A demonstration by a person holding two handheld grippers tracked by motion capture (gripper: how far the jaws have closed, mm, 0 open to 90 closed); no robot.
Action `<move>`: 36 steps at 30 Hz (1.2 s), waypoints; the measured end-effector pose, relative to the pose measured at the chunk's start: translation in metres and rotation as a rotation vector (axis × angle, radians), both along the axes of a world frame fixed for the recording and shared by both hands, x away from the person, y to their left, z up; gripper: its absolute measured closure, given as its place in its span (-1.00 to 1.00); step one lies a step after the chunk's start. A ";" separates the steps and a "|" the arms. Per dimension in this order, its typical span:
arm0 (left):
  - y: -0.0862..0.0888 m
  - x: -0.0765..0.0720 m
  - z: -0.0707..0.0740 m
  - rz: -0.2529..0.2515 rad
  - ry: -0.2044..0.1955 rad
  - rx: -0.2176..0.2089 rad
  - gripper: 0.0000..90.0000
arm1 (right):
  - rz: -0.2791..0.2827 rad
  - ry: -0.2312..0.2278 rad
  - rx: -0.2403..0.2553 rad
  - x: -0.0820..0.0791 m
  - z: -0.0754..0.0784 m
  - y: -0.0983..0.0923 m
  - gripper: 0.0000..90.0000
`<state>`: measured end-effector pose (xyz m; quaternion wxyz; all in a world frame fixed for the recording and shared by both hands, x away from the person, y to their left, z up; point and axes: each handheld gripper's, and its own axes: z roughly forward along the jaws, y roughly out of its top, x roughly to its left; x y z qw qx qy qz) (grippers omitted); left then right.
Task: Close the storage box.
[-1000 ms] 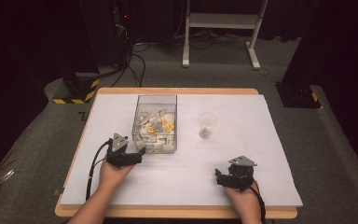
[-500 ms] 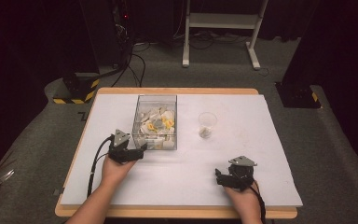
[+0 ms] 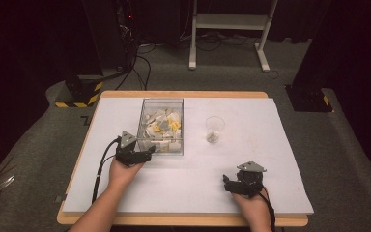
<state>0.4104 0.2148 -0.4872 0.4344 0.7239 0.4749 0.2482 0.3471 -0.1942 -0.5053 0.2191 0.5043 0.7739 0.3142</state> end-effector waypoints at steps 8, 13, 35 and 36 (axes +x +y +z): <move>0.001 0.008 -0.006 0.067 0.050 -0.018 -0.55 | 0.000 0.001 0.000 0.000 0.000 0.000 -0.72; 0.002 0.004 -0.007 0.081 0.076 -0.015 -0.51 | 0.002 0.004 0.001 0.000 0.000 0.000 -0.72; 0.045 -0.093 -0.016 -0.092 0.160 0.101 -0.62 | 0.003 -0.001 -0.002 0.000 0.000 0.000 -0.72; 0.044 -0.093 -0.017 -0.091 0.165 0.115 -0.63 | 0.003 -0.001 -0.002 0.000 0.000 0.000 -0.72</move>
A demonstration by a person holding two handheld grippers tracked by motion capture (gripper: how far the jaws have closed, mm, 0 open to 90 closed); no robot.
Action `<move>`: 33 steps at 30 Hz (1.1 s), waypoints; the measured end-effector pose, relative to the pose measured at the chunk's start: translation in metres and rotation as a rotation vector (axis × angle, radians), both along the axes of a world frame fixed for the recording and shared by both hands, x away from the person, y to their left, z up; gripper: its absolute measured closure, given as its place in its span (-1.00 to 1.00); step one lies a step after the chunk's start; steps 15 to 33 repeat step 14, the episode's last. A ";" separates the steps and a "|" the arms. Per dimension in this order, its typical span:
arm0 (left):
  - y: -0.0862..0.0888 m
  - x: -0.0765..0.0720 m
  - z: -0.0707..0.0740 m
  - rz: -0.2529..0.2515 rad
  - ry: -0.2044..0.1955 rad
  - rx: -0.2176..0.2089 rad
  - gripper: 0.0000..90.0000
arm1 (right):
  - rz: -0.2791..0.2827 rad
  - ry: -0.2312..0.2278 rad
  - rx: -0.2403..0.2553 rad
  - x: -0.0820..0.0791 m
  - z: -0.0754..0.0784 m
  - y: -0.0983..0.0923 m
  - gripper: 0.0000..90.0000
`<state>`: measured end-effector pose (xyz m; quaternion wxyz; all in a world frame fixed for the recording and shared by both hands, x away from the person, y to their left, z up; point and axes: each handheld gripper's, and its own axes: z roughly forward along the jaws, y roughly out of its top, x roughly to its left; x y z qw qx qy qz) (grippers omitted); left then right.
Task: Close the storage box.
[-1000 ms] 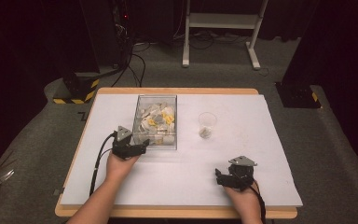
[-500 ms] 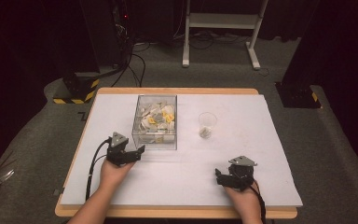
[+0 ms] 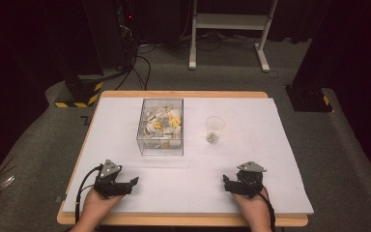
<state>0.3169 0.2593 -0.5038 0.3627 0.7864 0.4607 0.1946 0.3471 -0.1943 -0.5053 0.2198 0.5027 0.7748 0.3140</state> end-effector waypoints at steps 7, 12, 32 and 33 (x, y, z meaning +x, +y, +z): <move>-0.004 0.000 -0.003 -0.007 0.017 0.054 -0.68 | -0.003 -0.003 -0.001 0.000 0.000 0.000 -0.72; -0.003 -0.001 -0.004 -0.008 0.013 0.053 -0.68 | -0.002 -0.004 -0.002 0.000 0.000 0.000 -0.71; -0.003 -0.001 -0.004 -0.009 0.013 0.052 -0.68 | -0.006 -0.003 0.000 -0.001 0.000 0.001 -0.71; -0.003 -0.001 -0.004 -0.009 0.013 0.052 -0.68 | -0.006 -0.003 0.000 -0.001 0.000 0.001 -0.71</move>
